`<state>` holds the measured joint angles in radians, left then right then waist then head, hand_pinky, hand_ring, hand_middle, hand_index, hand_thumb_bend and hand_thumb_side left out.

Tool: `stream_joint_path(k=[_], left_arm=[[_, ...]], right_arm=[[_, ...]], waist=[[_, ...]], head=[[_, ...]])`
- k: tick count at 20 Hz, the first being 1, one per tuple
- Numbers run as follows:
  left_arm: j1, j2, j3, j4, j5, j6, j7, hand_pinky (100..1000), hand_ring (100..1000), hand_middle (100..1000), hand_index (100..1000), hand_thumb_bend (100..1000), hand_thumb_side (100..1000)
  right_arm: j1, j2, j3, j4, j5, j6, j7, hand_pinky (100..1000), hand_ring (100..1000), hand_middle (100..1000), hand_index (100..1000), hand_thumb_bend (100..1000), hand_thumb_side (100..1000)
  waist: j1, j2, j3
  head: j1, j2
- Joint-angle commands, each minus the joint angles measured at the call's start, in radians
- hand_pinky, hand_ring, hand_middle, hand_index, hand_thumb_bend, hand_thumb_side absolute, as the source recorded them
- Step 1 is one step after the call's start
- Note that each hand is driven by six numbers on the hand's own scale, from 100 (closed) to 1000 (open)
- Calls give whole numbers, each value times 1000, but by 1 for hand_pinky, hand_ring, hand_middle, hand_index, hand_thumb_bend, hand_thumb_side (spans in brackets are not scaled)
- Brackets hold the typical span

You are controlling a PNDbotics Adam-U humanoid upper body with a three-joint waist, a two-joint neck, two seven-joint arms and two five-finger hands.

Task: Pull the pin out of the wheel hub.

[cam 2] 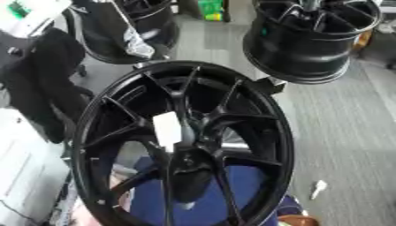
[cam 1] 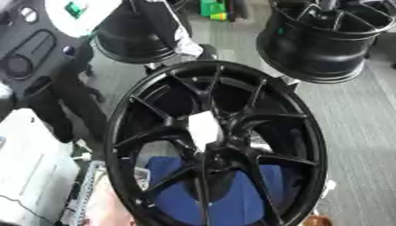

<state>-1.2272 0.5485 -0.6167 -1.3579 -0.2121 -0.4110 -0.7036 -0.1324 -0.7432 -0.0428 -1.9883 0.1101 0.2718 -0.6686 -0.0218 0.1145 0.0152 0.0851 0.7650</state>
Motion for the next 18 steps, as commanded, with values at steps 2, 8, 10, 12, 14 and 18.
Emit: stream_joint_path(k=[2, 8, 10, 12, 14, 18], left_arm=[[-24, 17, -28, -7, 6, -193, -202, 798, 792, 749, 856, 403, 346], [-7, 63, -69, -69, -14, -246, -203, 807, 801, 751, 850, 500, 250], [8, 83, -88, -80, -29, -263, -203, 807, 800, 751, 846, 510, 233], [23, 99, -98, -87, -35, -274, -203, 804, 797, 750, 844, 503, 247], [36, 118, -107, -102, -27, -279, -203, 801, 793, 747, 836, 504, 248], [59, 154, -117, -138, -18, -284, -203, 795, 785, 735, 821, 522, 256]], right_arm=[[-13, -38, -7, -12, -10, -2, 2, 854, 724, 694, 711, 100, 358], [-14, -36, -3, -12, -14, -3, 1, 854, 722, 693, 711, 100, 368], [-14, -38, -2, -12, -15, -3, 2, 854, 722, 693, 711, 100, 367], [-13, -38, -1, -12, -15, -2, 2, 854, 722, 692, 710, 100, 372], [-12, -37, -1, -12, -17, -2, 1, 854, 721, 692, 710, 100, 377], [-11, -36, 2, -12, -19, -2, 1, 854, 721, 692, 709, 100, 387]], waist=[[1, -10, -2], [4, -8, -1], [5, -8, -2], [5, -8, -2], [6, -7, -1], [8, -6, 0]], head=[[-5, 5], [-7, 5], [-8, 5], [-9, 5], [-11, 5], [-11, 5]])
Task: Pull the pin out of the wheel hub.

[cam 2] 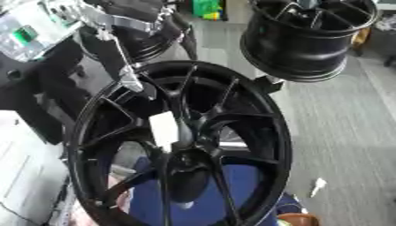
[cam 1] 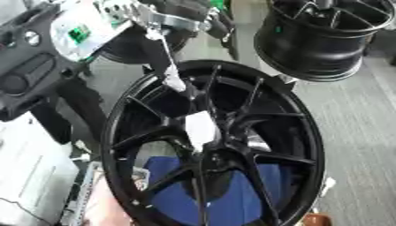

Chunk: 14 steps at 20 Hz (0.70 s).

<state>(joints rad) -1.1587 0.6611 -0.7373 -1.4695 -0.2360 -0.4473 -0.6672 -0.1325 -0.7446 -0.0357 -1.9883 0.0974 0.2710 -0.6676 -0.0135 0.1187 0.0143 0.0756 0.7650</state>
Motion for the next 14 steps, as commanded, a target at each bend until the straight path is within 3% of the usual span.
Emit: stream_joint_path(k=[1, 6, 9, 14], left_arm=[[-3, 46, 1, -31, 7, -249, -240, 789, 778, 729, 828, 526, 303], [10, 52, 16, -27, 52, -257, -240, 770, 746, 678, 837, 563, 410], [17, 59, 41, -29, 61, -263, -238, 772, 748, 665, 799, 589, 403], [29, 51, 40, -9, 29, -293, -222, 772, 755, 681, 807, 556, 375]], right_arm=[[-11, -33, -5, -12, -7, -2, -1, 854, 720, 691, 709, 100, 391], [-9, -31, -3, -12, -9, -1, -1, 854, 719, 690, 709, 100, 396], [-7, -28, -2, -12, -12, -1, -3, 853, 718, 690, 708, 100, 410], [-9, -25, -1, -12, -14, -5, -2, 853, 719, 690, 708, 100, 405]], waist=[[0, -10, 1], [0, -9, 2], [1, -9, 2], [0, -11, 1]], head=[[-2, 5], [0, 5], [-1, 5], [3, 5]])
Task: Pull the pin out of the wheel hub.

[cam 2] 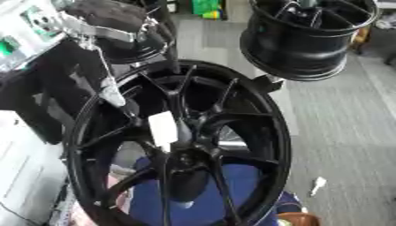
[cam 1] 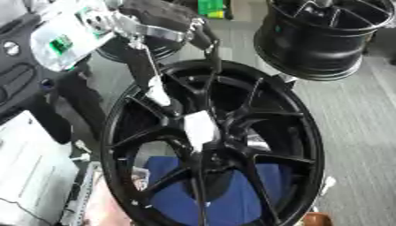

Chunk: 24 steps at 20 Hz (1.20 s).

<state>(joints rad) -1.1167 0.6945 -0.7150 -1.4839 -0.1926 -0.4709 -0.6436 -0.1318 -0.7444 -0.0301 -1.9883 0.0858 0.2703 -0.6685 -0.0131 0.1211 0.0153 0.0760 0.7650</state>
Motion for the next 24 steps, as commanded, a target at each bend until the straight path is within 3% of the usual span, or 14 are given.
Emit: stream_joint_path(k=[1, 9, 24], left_arm=[[-10, 14, 14, 13, -19, -277, -243, 771, 755, 684, 809, 551, 371], [3, -12, -15, 60, -65, -334, -250, 777, 770, 705, 810, 554, 326], [9, -57, -77, 127, -88, -363, -263, 779, 785, 741, 809, 537, 372]], right_arm=[[-10, -25, -6, -12, -2, -5, -1, 853, 719, 690, 708, 100, 405], [-11, -16, -6, -12, -5, -7, -3, 853, 718, 689, 707, 100, 426], [-13, -8, -7, -12, -10, -13, -11, 853, 716, 687, 706, 100, 444]], waist=[[-1, -14, -1], [-1, -14, -4], [1, -10, -12]], head=[[3, 5], [3, 5], [2, 5]])
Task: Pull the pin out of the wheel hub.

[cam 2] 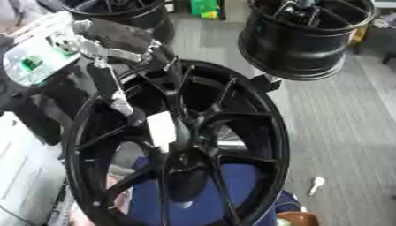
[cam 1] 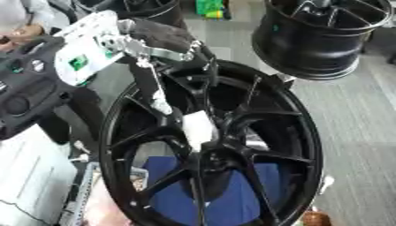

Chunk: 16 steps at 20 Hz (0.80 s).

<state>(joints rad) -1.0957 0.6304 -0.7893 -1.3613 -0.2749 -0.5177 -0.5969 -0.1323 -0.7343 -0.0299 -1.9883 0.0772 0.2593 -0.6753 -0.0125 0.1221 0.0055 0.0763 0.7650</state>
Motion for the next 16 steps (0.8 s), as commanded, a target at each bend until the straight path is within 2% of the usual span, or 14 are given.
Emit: stream_joint_path(k=[1, 10, 16], left_arm=[[-11, 5, -8, 9, -6, -318, -310, 778, 785, 740, 809, 535, 372], [7, -2, -21, 21, -3, -318, -310, 770, 777, 726, 812, 521, 363], [12, -4, -30, 8, 26, -299, -310, 750, 739, 643, 772, 483, 343]], right_arm=[[-13, -18, -7, -12, -1, -2, -5, 853, 716, 687, 706, 100, 447], [-13, -12, -9, -12, -5, -8, -12, 853, 715, 686, 706, 100, 459], [-11, -6, -11, -12, -8, -6, -23, 853, 712, 683, 705, 100, 469]], waist=[[1, -10, -3], [1, -10, -6], [1, -9, -5]], head=[[2, 5], [3, 5], [5, 5]])
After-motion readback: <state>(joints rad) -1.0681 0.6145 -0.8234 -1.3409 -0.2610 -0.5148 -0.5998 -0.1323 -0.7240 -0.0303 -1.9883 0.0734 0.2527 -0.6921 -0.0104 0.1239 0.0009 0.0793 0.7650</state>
